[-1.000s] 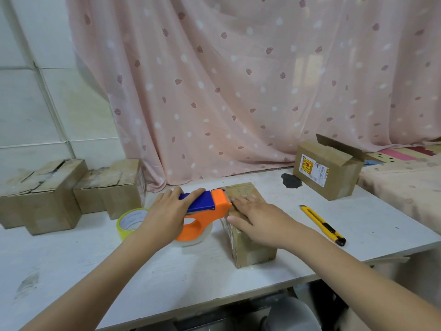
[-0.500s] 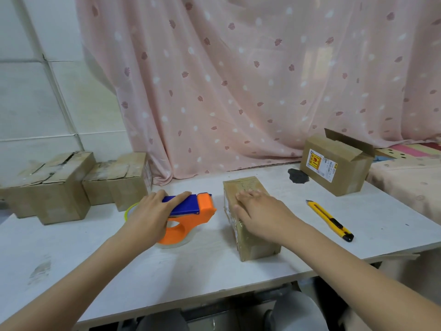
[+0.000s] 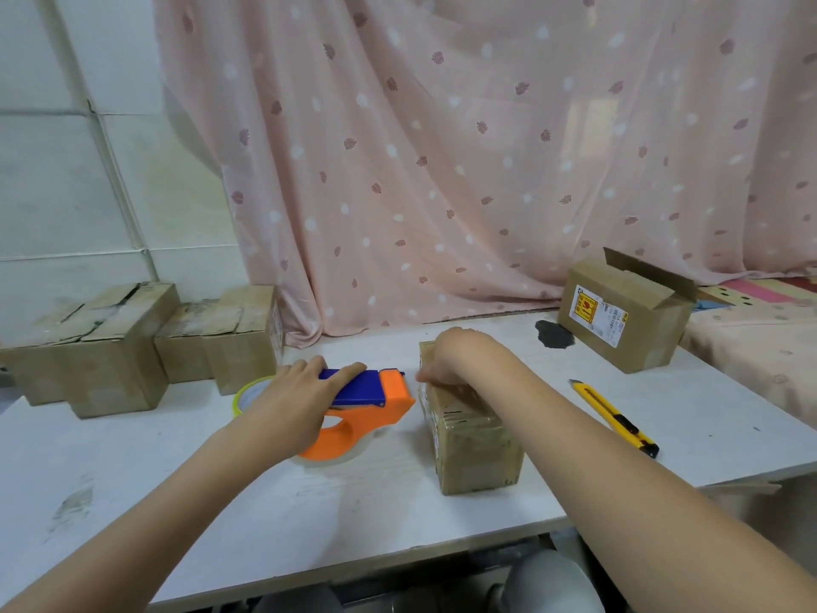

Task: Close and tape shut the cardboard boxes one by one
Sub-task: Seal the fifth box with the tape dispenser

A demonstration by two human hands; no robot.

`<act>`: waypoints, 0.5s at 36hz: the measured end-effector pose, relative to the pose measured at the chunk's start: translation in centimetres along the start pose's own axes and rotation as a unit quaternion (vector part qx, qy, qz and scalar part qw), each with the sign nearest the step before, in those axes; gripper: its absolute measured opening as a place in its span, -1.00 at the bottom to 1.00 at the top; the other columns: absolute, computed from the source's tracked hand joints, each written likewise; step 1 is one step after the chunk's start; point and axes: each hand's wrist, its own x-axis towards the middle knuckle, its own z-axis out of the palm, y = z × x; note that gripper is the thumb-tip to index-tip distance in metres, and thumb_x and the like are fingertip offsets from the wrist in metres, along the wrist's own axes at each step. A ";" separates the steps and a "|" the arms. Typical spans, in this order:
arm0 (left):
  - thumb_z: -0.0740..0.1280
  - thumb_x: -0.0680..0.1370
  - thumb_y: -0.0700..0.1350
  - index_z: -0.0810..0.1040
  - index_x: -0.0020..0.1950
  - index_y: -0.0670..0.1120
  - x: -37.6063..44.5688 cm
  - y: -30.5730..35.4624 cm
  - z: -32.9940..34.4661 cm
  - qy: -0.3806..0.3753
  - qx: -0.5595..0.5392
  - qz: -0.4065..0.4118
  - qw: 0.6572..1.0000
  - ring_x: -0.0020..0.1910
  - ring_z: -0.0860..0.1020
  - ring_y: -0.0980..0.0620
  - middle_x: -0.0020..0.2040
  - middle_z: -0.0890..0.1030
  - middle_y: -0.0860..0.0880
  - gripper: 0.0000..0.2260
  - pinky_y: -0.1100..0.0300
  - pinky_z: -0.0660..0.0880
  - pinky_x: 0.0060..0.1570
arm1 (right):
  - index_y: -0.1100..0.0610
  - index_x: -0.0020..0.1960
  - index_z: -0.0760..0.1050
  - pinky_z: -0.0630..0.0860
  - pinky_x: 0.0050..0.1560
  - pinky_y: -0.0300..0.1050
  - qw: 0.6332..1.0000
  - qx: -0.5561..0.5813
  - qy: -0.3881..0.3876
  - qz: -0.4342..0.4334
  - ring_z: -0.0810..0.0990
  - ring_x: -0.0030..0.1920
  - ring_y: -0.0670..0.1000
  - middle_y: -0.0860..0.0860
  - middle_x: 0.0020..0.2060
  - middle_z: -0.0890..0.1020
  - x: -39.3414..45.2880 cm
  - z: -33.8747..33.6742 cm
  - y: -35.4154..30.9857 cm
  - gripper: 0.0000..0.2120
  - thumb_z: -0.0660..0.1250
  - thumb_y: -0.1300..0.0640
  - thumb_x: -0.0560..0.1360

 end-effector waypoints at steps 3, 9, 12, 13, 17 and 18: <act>0.23 0.61 0.06 -0.17 0.60 0.21 0.0 -1.0 -0.9 -0.066 -0.064 0.032 0.995 0.06 0.31 -0.01 0.22 0.32 -0.02 -0.29 0.18 0.29 0.12 | 0.10 0.20 0.40 0.47 -0.12 0.07 0.999 -0.022 -0.028 0.002 0.49 0.08 0.28 0.14 0.11 0.49 -0.7 -0.5 -0.2 -0.26 0.35 -0.31 0.16; 0.31 0.58 0.17 -0.12 0.59 0.27 0.7 -2.7 -2.5 -0.145 -0.156 0.068 0.975 0.03 0.47 0.07 0.14 0.39 0.08 -0.26 0.14 0.46 0.11 | 0.11 0.19 0.37 0.49 -0.05 0.08 0.999 -0.020 -0.035 -0.005 0.51 0.13 0.29 0.12 0.12 0.48 -2.1 -1.6 -0.2 -0.32 0.40 -0.34 0.29; 0.44 0.47 0.17 0.15 0.51 0.31 1.2 -3.1 -2.6 -0.118 -0.197 0.073 0.971 0.00 0.51 0.15 0.13 0.51 0.16 -0.30 0.24 0.47 -0.02 | 0.12 0.06 0.39 0.52 0.09 0.06 0.999 -0.031 -0.028 -0.034 0.51 0.13 0.24 0.12 0.09 0.46 -4.0 -2.3 0.6 -0.58 0.34 -0.22 0.50; 0.47 0.44 0.17 0.20 0.47 0.34 1.3 -3.2 -2.7 -0.114 -0.212 0.071 0.968 -0.01 0.52 0.18 0.12 0.53 0.18 -0.32 0.27 0.46 -0.07 | 0.13 0.02 0.40 0.52 0.11 0.03 0.998 -0.040 -0.027 -0.044 0.51 0.11 0.21 0.10 0.06 0.46 -4.5 -2.6 0.8 -0.66 0.30 -0.15 0.54; 0.52 0.41 0.11 0.26 0.31 0.40 1.4 -3.2 -3.2 -0.137 -0.246 0.071 0.957 -0.12 0.54 0.19 0.01 0.55 0.20 -0.39 0.29 0.45 -0.17 | 0.14 0.10 0.39 0.46 0.02 -0.06 0.996 -0.054 -0.032 -0.071 0.48 -0.01 0.14 0.10 0.05 0.46 -6.4 -3.6 1.7 -0.73 0.22 -0.06 0.61; 0.52 0.40 0.11 0.27 0.30 0.41 1.5 -3.3 -3.2 -0.138 -0.249 0.071 0.956 -0.11 0.55 0.18 0.01 0.55 0.20 -0.39 0.28 0.47 -0.16 | 0.15 0.12 0.39 0.46 0.02 -0.07 0.995 -0.055 -0.035 -0.076 0.49 -0.02 0.13 0.10 0.06 0.48 -6.6 -3.8 1.8 -0.71 0.24 -0.08 0.60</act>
